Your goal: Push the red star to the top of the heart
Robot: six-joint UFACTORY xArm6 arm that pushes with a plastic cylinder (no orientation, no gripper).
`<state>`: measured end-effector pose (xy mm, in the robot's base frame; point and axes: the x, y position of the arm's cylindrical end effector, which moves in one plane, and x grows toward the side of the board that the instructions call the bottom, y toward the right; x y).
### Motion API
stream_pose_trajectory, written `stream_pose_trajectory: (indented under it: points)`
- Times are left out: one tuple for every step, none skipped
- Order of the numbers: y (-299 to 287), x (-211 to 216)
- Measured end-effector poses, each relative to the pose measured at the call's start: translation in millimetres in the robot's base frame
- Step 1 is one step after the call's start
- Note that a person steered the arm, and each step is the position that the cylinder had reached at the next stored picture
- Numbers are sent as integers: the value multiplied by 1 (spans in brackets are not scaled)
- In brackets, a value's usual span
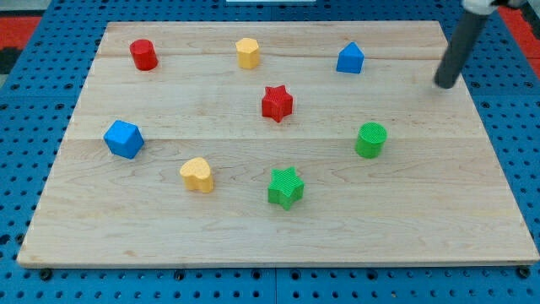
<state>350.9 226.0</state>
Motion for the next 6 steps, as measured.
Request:
stream_pose_trajectory:
  points:
    - [-101,0]
    - [-168,22]
    - [-226,22]
    - [-227,23]
    - [-237,23]
    - [-281,48]
